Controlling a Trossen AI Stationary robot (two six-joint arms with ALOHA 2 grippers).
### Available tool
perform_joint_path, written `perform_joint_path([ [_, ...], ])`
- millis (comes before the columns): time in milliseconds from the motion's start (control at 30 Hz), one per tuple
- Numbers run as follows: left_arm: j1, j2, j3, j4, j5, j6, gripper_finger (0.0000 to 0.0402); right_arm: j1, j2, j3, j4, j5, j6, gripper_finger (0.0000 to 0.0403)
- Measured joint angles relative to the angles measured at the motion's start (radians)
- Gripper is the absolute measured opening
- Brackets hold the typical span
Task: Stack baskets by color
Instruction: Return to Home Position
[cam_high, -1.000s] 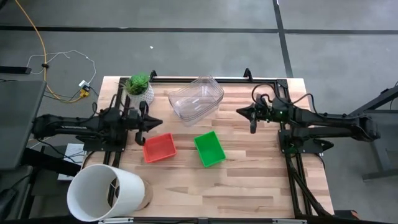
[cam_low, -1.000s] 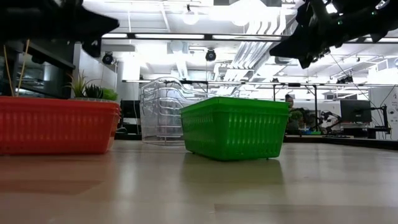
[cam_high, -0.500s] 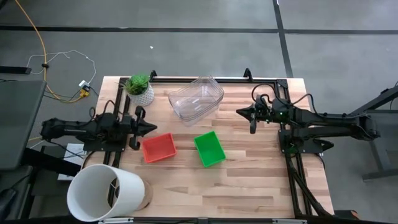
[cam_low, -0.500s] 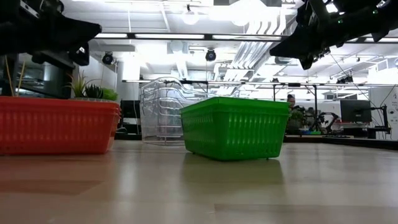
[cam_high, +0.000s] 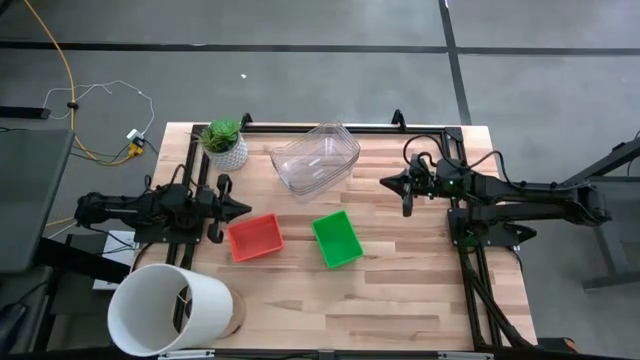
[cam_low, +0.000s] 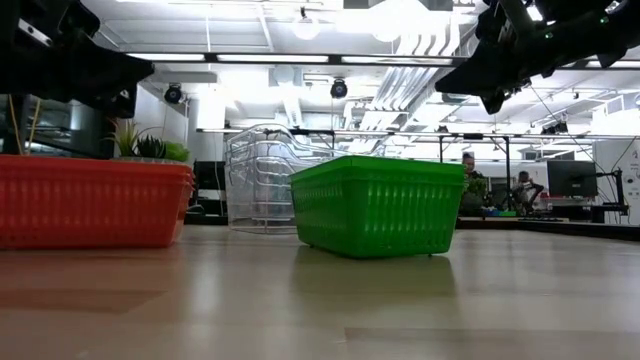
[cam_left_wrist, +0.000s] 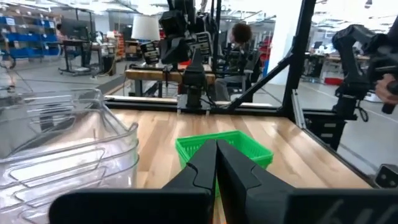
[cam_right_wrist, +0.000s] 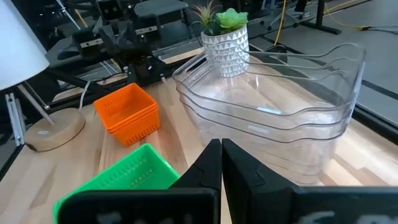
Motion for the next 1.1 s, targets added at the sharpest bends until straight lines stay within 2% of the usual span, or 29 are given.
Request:
perform_joint_path([
  [233,-0.005,0.002,0.001,-0.008,-0.014,0.035,0.0000,0.000,0.000,0.000,-0.002,-0.046,0.022,0.0000],
  [800,-0.005,0.002,0.001,-0.008,-0.018,0.026,0.0000,0.000,0.000,0.000,-0.001,-0.048,0.018,0.0000],
  [1100,-0.006,0.002,0.001,-0.008,-0.018,0.027,0.0001,0.000,-0.061,0.000,0.000,-0.120,0.009,0.0000],
])
